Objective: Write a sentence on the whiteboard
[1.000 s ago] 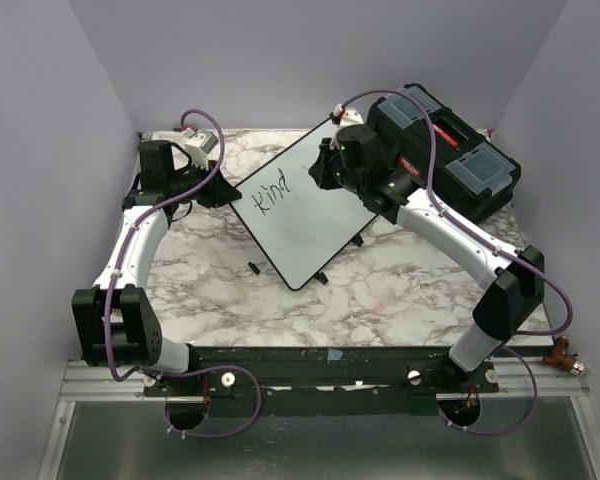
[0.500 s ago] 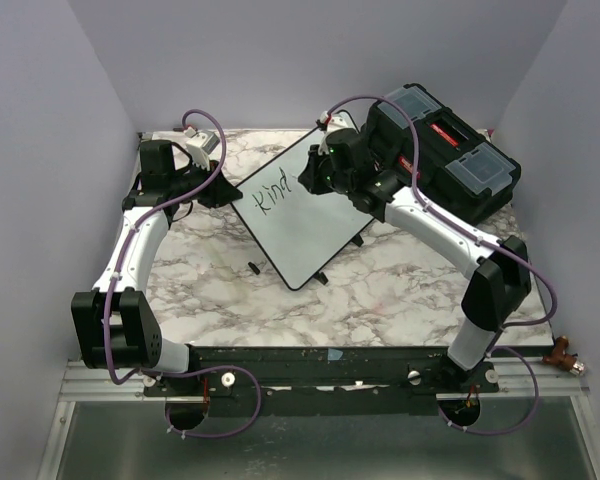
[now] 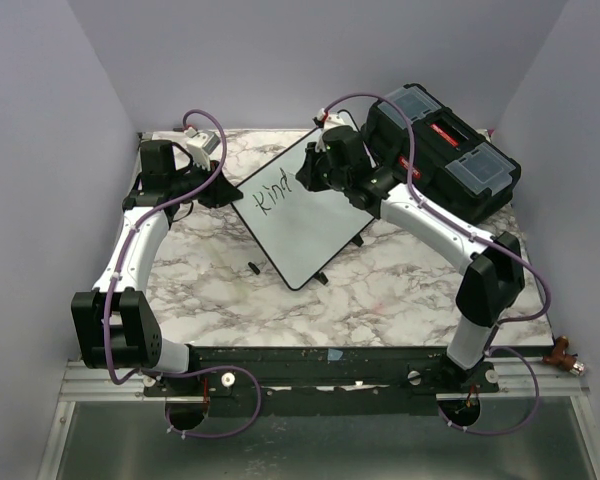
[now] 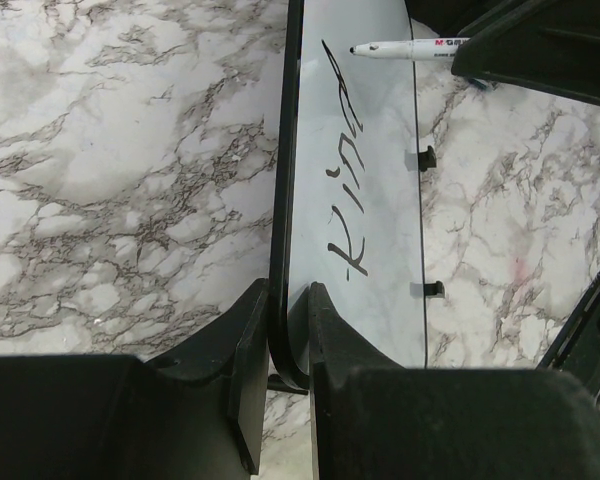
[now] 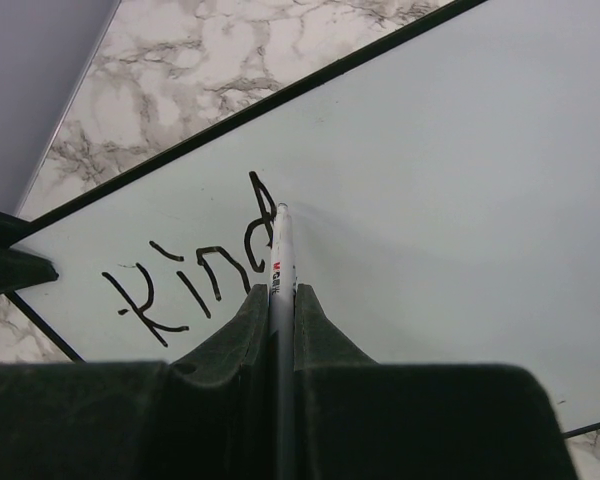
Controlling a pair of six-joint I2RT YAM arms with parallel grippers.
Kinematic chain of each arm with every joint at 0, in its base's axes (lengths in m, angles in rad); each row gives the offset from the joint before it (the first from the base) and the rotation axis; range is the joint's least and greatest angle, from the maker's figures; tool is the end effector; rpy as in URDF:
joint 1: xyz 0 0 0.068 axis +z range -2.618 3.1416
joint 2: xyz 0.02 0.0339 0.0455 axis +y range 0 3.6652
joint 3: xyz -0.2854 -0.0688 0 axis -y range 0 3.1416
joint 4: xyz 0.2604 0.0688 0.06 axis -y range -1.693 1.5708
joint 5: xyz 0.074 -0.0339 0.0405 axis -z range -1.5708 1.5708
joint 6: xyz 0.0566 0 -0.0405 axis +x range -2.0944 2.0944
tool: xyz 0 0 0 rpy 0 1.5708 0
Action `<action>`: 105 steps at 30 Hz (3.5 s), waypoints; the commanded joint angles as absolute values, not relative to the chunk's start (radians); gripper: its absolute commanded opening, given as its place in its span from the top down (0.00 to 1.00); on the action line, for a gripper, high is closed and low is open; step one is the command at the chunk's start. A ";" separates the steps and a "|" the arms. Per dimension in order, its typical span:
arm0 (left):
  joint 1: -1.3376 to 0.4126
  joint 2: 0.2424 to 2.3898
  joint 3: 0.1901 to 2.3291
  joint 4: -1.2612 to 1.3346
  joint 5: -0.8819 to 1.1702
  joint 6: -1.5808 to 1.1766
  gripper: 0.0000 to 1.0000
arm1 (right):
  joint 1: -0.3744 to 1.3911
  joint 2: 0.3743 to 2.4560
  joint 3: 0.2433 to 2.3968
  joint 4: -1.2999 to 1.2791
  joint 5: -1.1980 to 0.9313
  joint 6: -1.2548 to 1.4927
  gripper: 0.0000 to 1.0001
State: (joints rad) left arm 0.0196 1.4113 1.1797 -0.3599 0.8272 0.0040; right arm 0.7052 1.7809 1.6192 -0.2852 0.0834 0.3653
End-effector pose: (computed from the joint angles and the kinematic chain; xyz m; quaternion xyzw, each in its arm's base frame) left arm 0.3359 -0.0351 0.3313 0.1827 0.8095 -0.3496 0.4348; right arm 0.3562 0.2970 0.3536 -0.1211 0.8371 0.2412 0.4759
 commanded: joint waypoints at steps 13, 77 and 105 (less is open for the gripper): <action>0.004 1.377 1.189 -0.321 0.819 0.088 1.00 | 0.701 1.829 1.628 -0.296 0.120 0.361 0.99; 0.003 1.371 1.197 -0.334 0.804 0.101 1.00 | 0.701 1.867 1.685 -0.378 0.174 0.400 0.99; 0.003 1.349 1.186 -0.337 0.802 0.111 1.00 | 0.699 1.738 1.616 -0.356 0.253 0.375 1.00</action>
